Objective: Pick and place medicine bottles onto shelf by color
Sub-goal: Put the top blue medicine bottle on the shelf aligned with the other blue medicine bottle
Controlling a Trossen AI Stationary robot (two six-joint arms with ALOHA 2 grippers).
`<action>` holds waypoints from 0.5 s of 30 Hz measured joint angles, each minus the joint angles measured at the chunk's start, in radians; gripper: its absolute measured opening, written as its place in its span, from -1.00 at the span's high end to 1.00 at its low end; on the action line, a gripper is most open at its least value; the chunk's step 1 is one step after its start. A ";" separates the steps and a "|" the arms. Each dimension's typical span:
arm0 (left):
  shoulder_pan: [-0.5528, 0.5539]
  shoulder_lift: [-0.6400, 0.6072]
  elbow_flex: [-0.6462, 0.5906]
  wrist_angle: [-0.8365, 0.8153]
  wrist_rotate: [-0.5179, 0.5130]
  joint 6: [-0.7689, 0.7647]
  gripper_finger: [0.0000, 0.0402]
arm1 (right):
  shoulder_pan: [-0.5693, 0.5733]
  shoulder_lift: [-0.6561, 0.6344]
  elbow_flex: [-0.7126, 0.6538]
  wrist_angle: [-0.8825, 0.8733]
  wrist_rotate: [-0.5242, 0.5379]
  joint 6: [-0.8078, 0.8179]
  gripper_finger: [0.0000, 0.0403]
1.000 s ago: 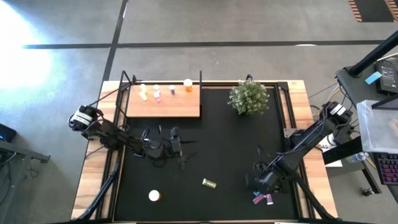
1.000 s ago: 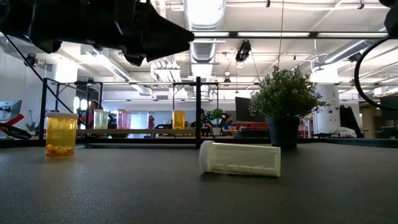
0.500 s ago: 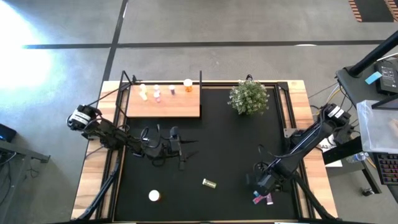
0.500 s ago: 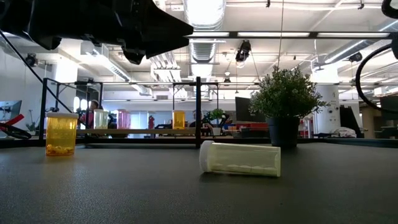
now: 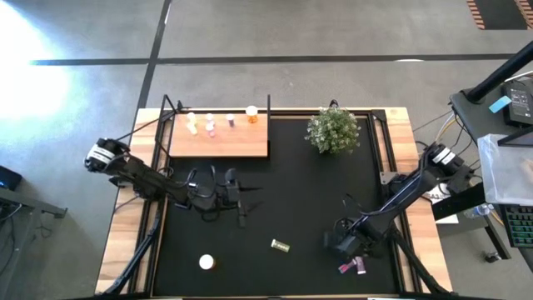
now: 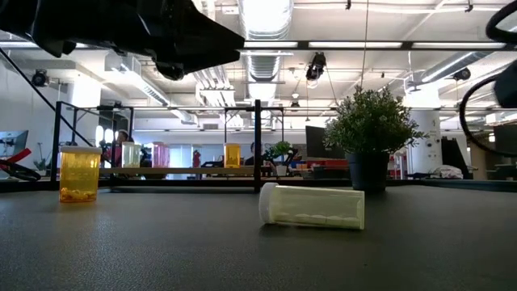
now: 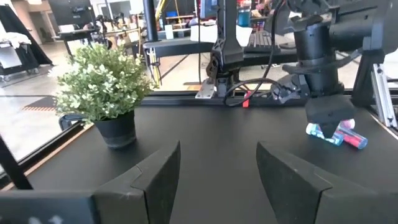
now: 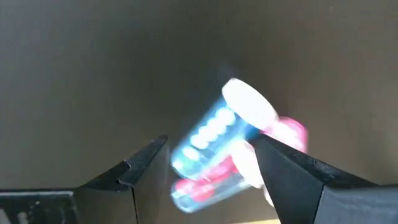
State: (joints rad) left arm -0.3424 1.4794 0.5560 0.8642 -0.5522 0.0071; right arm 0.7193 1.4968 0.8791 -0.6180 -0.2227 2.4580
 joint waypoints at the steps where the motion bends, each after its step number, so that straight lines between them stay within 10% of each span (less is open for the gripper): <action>1: 0.000 -0.010 0.000 -0.016 0.000 0.000 0.03 | -0.004 0.006 0.000 0.005 0.014 -0.007 -0.13; 15: 0.000 -0.071 0.000 -0.098 -0.001 0.001 0.03 | -0.026 0.028 0.000 0.017 0.121 -0.135 -0.13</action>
State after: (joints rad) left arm -0.3424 1.4082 0.5560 0.7662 -0.5531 0.0078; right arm 0.6930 1.5249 0.8791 -0.6006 -0.1013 2.3229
